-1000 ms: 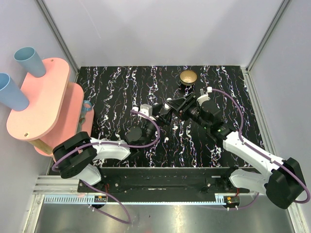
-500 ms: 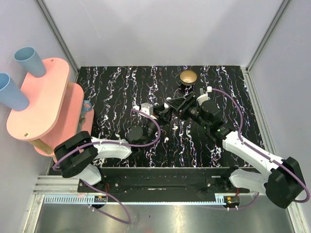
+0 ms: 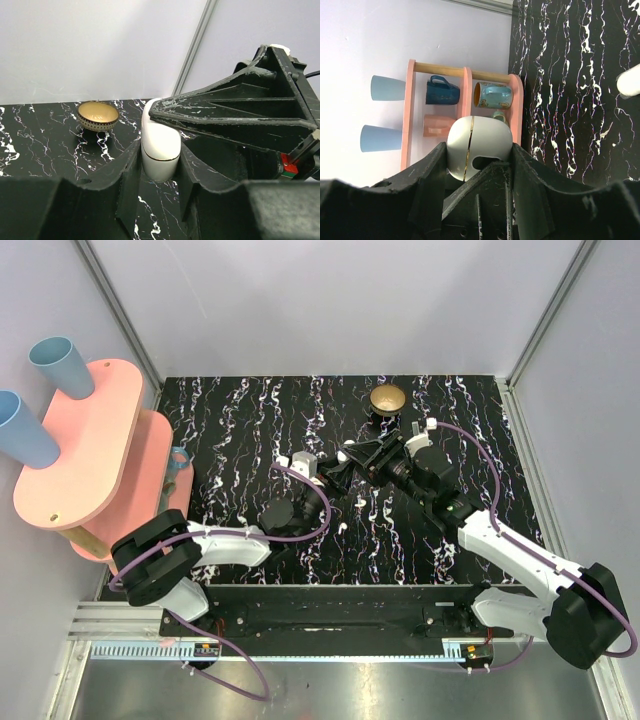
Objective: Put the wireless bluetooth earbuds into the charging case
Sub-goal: Pass from the right arm to the left
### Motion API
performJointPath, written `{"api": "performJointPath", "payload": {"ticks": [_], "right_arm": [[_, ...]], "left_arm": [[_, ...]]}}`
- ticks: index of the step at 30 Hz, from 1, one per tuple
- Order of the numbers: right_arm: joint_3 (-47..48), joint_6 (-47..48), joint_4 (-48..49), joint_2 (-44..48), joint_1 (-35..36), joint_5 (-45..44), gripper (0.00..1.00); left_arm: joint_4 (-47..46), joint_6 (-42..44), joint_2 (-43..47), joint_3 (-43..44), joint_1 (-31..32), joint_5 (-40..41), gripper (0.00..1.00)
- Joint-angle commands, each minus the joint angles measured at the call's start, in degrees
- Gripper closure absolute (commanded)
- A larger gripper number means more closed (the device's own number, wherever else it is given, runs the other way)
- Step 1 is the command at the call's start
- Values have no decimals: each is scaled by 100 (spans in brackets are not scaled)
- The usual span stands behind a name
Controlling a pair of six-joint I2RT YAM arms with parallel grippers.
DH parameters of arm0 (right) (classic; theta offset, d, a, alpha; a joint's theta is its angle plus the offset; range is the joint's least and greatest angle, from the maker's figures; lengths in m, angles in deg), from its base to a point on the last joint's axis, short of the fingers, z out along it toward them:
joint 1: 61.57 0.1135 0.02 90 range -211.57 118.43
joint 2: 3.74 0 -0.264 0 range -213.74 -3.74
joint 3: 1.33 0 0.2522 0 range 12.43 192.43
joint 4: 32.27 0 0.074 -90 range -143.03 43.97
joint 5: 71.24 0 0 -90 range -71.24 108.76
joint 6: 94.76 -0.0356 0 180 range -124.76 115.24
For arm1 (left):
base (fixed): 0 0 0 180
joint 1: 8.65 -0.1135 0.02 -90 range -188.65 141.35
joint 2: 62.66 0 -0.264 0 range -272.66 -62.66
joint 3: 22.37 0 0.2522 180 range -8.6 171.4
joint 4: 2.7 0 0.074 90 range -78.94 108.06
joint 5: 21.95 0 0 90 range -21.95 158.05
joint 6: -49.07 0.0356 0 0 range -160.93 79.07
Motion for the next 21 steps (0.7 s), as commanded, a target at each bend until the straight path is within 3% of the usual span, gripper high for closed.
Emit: {"api": "performJointPath", "payload": {"ticks": [1,5,6,9,14,21], "right_arm": [[79,128,238,127,64,247,76],[96,295,238,145,64,274,67],[113,313,221,154,73,274,64],[140,436,221,180,64,300,60],[149,594,203,259,73,283,50],[289,901,134,303,64,291,24]], "left_arm": [[-2156,134,21,74,-95,-300,70],[-2156,239,117,-75,-166,-756,78],[-2165,230,144,-110,-192,-827,86],[-2156,99,249,-224,-324,-1056,100],[-2156,-120,372,-374,-578,-1415,100],[-2156,-314,416,-453,-816,-1943,100]]}}
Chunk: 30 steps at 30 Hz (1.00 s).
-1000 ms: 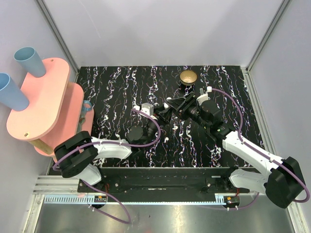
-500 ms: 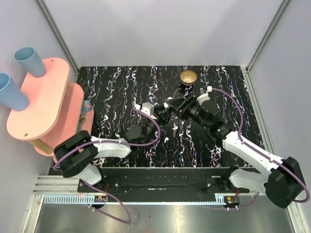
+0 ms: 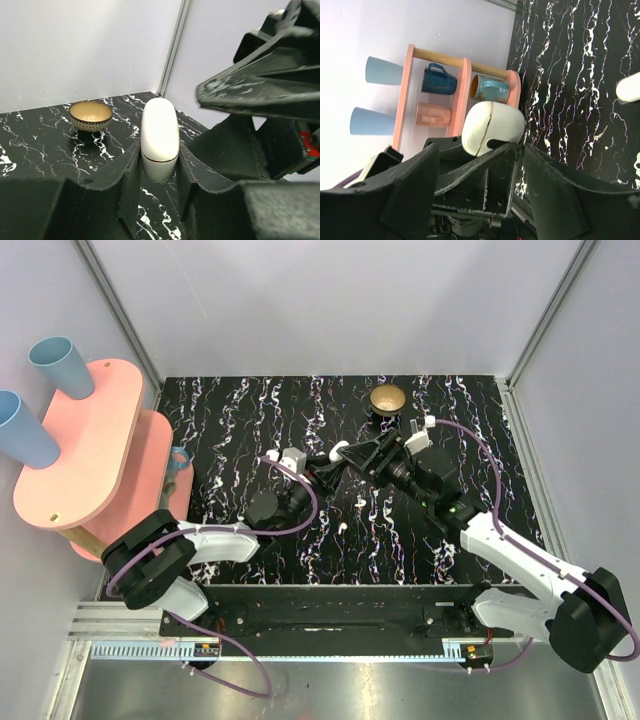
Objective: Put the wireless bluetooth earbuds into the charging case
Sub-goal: Pass from the right arm to the left, then pass from the left arm to the right
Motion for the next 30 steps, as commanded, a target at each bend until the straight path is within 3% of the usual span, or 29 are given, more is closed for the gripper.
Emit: {"api": "performJointPath", "payload": {"ticks": [1,5,13,21,30], "right_arm": [[342,471,109,203,38,164,22],[762,1182,-286,229,38,218,17],[1396,2686,-1982,387,29,-37,16],[1678,2020,-2080,-174,29,691,13],[1406,1070,-1403,-439,29,1272,15]], "left_arm": [[-2091,-186,187,-53,-139,-499,100],[-2091,-387,230,-123,-340,-1217,100],[-2091,-1519,863,-492,-1474,-3072,100],[-2091,-1917,917,-177,-1721,-4708,100],[-2091,-1900,819,-141,-1721,-4806,100]]}}
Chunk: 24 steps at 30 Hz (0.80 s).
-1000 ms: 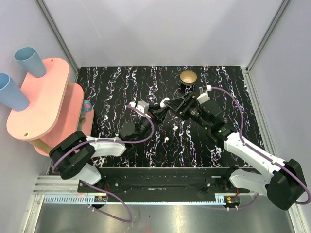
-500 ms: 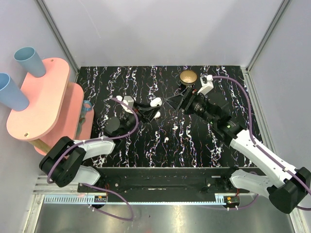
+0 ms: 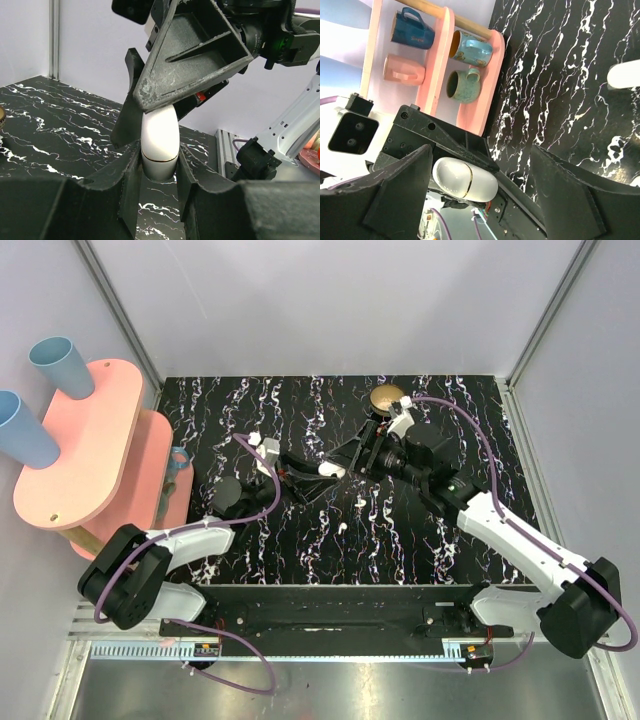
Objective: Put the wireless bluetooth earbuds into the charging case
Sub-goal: Pass from the left arm to the right
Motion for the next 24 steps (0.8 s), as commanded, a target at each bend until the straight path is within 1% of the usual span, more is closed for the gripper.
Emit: {"api": "performJointPath", "payload": {"ticks": [1,6,8,12,19,22,24], "right_arm": [[-46,-504,424,57,27,359,15],[-221,-829,494,145,27,473,19],[-422,-1084,669,189,18,455,20],[-696,-1479,960,330,27,394,25],[-793,-1603,1057,435,36,306,40],[-810,-1665,1136,470,18,358,42],[-802,-1700,1145,479,27,402,41]], "left_arm": [[-2206,48,26,100,-16,-240,100],[-2189,197,88,3,-16,-38,100],[-2145,250,105,-15,-16,-20,100],[-2110,364,158,-76,-16,50,100],[-1943,514,281,-156,-16,155,100],[-1951,532,281,-173,-16,199,100],[-1951,514,264,-156,-7,200,100]]}}
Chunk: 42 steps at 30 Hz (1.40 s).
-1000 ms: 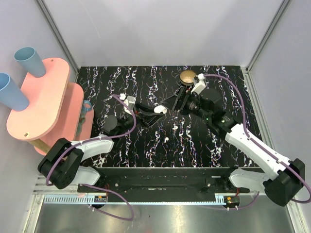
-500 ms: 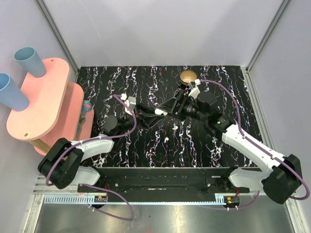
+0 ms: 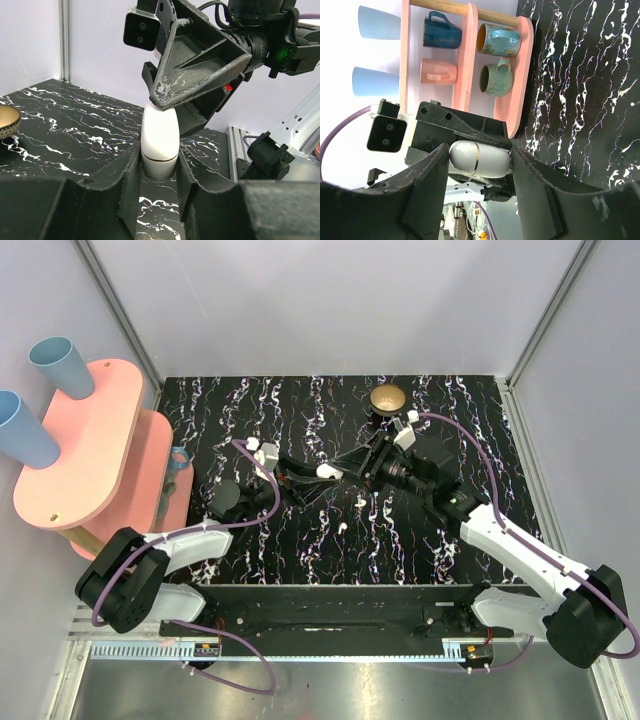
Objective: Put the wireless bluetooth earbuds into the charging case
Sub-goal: Pass from the left arm to the right
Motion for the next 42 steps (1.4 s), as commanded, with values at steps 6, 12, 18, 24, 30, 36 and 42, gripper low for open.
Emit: {"api": "performJointPath", "payload": {"ticks": [6,12,18,24,30,36,42], "right_arm": [[-2,-214,277,165,25,178,26],[-10,-267,259,130,25,231,25],[-19,-363,444,-29,16,415,32],[-54,-451,637,-108,25,485,39],[-72,-486,699,-108,25,512,50],[-133,-522,787,-82,25,450,53],[-151,-566,866,-81,25,415,39]], "left_arm": [[-1982,156,141,4,-20,182,100],[-2000,147,141,13,-11,218,100],[-2009,138,89,48,-12,191,100],[-2009,103,62,74,-3,156,100],[-2035,85,27,74,6,156,98],[-2044,76,18,83,15,130,97],[-2044,50,9,109,15,51,97]]}}
